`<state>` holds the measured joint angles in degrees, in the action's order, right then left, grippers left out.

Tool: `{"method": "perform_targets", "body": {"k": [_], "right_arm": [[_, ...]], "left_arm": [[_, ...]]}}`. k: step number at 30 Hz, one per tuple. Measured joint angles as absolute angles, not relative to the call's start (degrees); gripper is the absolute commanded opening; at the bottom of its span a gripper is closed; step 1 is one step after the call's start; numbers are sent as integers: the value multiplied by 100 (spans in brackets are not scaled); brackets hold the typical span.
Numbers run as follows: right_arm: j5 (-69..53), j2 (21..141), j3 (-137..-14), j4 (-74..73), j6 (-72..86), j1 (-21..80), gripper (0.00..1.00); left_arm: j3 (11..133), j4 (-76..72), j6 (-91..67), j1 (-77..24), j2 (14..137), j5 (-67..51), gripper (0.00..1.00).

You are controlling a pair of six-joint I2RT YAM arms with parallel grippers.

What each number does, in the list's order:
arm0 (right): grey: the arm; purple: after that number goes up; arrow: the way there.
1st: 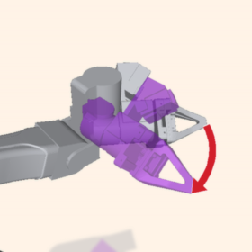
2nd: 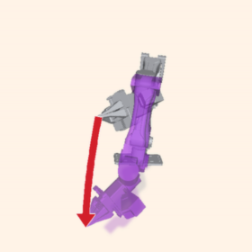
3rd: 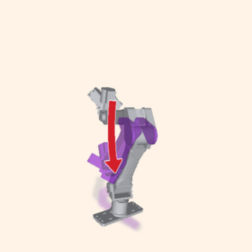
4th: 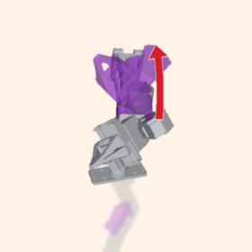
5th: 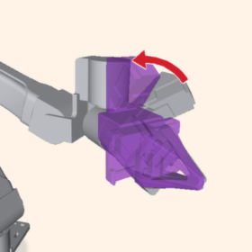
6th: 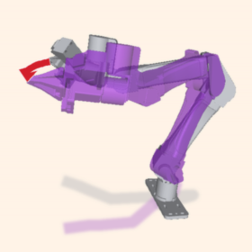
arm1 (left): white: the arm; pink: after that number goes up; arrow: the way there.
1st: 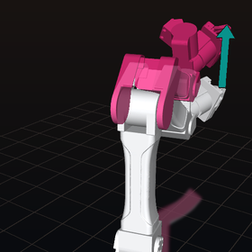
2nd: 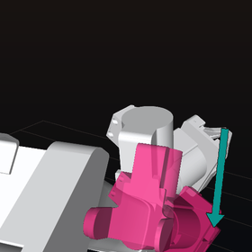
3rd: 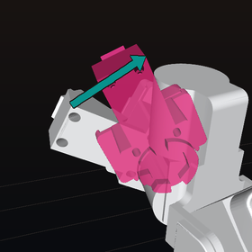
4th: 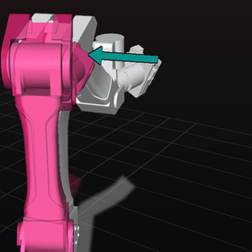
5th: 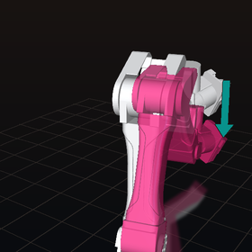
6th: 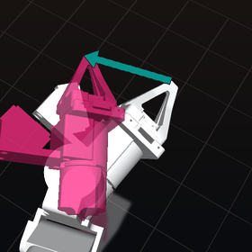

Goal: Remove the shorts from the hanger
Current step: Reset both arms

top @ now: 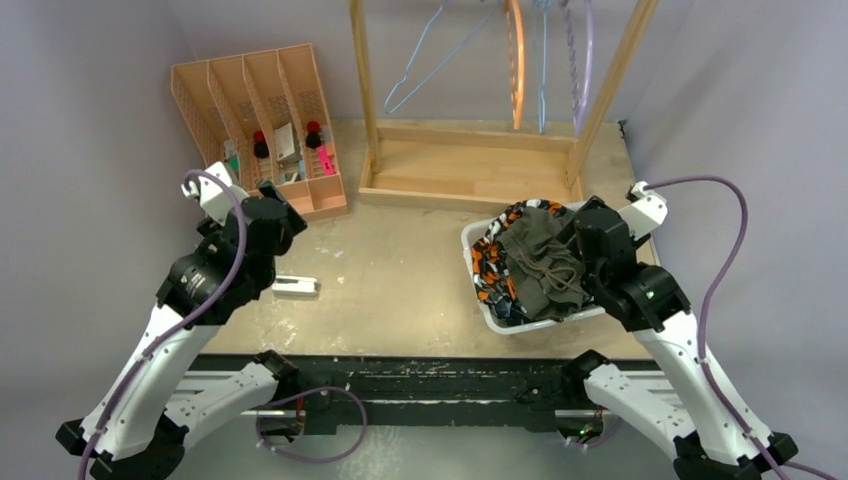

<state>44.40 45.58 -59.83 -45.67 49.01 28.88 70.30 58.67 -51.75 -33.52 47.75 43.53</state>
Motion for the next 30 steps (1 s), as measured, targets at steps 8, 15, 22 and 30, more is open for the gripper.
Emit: {"method": "perform_targets", "body": {"k": [8,15,22,30], "right_arm": [[3732,4729,-6486,-3697,3280,1459,92],[1691,5782,-7456,-3404,2311,-711,94],[484,5874,-8353,-3616,1516,-779,95],[-169,5116,-8661,-3245,1138,-779,99]], "left_arm": [[8149,6296,-4995,-3352,5605,5961,82],[8248,6711,-5105,-3352,5651,6510,83],[8276,7175,-5374,-3352,5459,6805,83],[8368,7253,-5398,-3352,5103,6978,84]]}}
